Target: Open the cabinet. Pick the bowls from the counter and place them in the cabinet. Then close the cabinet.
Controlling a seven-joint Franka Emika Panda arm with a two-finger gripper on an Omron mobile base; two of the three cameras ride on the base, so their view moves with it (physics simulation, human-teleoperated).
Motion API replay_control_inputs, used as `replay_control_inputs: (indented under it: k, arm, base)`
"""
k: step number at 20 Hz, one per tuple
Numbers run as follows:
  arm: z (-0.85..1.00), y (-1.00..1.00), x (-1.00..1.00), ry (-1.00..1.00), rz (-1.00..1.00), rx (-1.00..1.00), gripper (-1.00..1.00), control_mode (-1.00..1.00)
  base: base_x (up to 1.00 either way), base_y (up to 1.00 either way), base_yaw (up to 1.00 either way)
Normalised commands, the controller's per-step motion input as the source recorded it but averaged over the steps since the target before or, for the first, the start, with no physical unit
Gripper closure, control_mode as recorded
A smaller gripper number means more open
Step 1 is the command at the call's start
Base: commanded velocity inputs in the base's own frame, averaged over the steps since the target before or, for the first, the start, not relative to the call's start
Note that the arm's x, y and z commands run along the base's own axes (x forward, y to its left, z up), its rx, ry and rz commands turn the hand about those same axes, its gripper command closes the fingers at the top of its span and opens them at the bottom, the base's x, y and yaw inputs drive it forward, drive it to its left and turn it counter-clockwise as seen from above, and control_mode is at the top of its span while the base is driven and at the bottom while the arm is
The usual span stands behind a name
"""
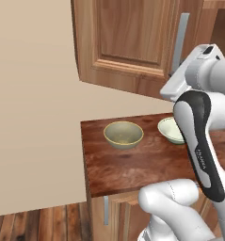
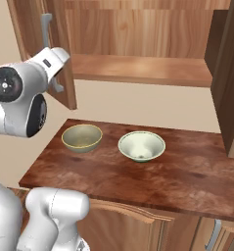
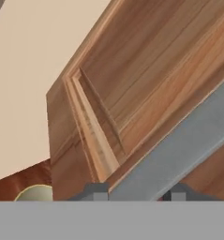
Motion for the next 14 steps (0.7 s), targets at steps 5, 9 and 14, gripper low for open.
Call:
replay_control_inputs:
  k: [5, 9, 14]
  arm:
    - [0.0, 0.28, -0.15, 0.01, -0.03, -0.04, -1.0, -1.0]
    - [0.03, 0.0, -0.19, 0.05, -0.09, 0.0, -1.0, -1.0]
    - [0.0, 0.12, -0.07, 0.03, -0.23, 0.0, -1.0, -1.0]
  base:
    - [0.0, 0.0, 0.0]
    - [0.0, 0.0, 0.0]
    - [0.0, 0.0, 0.0]
